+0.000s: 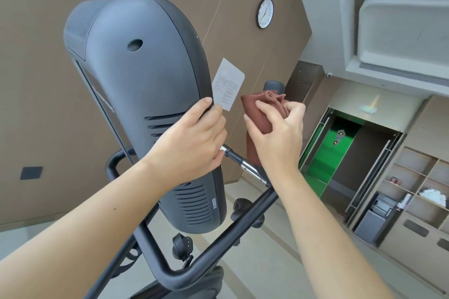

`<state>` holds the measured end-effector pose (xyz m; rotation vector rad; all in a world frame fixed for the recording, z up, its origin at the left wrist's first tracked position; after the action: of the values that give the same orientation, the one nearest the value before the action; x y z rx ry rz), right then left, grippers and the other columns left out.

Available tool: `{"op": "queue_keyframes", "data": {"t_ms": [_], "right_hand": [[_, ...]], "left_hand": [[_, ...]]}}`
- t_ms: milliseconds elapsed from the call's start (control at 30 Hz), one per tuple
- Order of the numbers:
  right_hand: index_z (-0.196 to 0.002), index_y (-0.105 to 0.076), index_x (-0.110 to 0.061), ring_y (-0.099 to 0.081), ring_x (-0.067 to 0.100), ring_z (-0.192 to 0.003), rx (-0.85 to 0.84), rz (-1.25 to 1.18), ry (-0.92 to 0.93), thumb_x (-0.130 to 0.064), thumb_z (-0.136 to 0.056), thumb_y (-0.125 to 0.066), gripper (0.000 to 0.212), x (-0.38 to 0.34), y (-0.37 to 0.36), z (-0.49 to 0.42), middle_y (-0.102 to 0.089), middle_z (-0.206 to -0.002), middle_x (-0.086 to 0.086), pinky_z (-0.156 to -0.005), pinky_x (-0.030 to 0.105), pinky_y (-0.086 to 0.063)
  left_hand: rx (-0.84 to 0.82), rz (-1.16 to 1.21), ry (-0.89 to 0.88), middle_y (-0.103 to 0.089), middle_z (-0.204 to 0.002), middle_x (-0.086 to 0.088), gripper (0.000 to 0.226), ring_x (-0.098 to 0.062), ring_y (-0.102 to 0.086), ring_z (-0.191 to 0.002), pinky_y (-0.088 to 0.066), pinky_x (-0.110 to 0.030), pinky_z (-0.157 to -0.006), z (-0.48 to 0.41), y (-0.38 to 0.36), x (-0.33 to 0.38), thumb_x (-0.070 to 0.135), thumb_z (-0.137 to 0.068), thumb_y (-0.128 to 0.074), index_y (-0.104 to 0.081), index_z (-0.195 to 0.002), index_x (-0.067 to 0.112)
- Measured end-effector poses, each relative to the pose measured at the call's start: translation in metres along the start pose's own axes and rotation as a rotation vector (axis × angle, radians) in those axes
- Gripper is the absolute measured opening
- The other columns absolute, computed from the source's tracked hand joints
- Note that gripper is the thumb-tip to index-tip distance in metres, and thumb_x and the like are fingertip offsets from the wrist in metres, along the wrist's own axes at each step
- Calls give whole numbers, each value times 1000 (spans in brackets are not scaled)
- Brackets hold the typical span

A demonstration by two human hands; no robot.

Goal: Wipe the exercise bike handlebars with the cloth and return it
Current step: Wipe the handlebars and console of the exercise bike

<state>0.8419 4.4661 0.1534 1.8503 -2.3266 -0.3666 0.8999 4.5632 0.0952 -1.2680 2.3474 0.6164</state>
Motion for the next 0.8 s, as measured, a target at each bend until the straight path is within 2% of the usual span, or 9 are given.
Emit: {"op": "queue_keyframes", "data": {"t_ms": [233,300,367,433,500,567,633,733,800], "right_hand": [[-102,-69,-20,-52,27,-98,-49,-7,6,-22,-71,-77,32,23,-12,55,-45,-106,11,-76,24,-40],[-101,-70,-20,-52,21,-98,-99,-82,-37,-21,-71,-78,31,33,-14,72,-41,-105,4,-81,17,-40],[-99,-71,-18,-49,10,-96,-105,-196,-86,-20,-71,-78,30,39,-12,79,-39,-103,1,-87,4,-34],[-102,-70,-17,-44,-5,-96,-33,-294,-111,-21,-72,-76,31,38,-3,74,-40,-102,3,-89,1,-32],[-106,-67,-18,-42,-10,-99,95,-346,-114,-25,-75,-72,33,34,9,59,-40,-104,4,-88,1,-32],[-108,-66,-21,-45,0,-100,150,-339,-122,-30,-76,-70,34,34,10,42,-40,-105,1,-88,0,-31],[-110,-65,-22,-49,12,-102,88,-302,-125,-30,-76,-70,36,36,1,36,-42,-106,2,-89,2,-32],[-110,-65,-21,-52,22,-103,41,-256,-56,-26,-75,-71,36,44,-7,56,-48,-107,7,-90,16,-39],[-108,-66,-20,-52,27,-102,11,-245,-21,-22,-73,-71,35,55,-10,77,-49,-108,10,-92,20,-41]], "left_hand": [[-31,-17,1,-63,-83,-4,41,-25,-57,-98,-20,-41,-104,-1,-3,-2,37,-86,-34,-64,-80,8],[-40,-24,-3,-64,-84,-3,40,-24,-57,-99,-20,-41,-104,-1,-3,-1,37,-85,-35,-64,-79,9],[-50,-26,1,-65,-85,-2,41,-22,-57,-101,-20,-40,-103,-1,-2,-1,38,-85,-36,-64,-79,10],[-59,-19,11,-65,-86,-2,42,-22,-57,-101,-21,-40,-103,1,-2,0,38,-85,-35,-65,-80,10],[-50,-7,26,-65,-85,-3,41,-23,-58,-101,-22,-40,-102,1,-1,0,37,-85,-36,-65,-80,8],[-33,1,48,-65,-85,-4,39,-24,-58,-101,-22,-40,-102,1,0,-3,35,-85,-38,-65,-80,7],[-20,23,68,-65,-85,-6,37,-26,-59,-100,-22,-41,-101,1,3,-5,33,-85,-41,-64,-80,5],[-19,53,85,-65,-88,-9,37,-28,-59,-101,-22,-42,-100,0,5,-6,32,-85,-43,-64,-82,2],[-31,64,94,-65,-90,-10,37,-28,-58,-102,-21,-43,-101,2,5,-6,33,-84,-45,-65,-84,1]]}}
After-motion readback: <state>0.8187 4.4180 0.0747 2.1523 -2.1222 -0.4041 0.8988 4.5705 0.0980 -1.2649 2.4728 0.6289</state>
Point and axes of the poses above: each hand's wrist, its own z-axis away from the middle knuckle, its own y-axis out of the back of the hand, x = y × z, the point moved 9 cm from there along -z, towards the middle knuckle
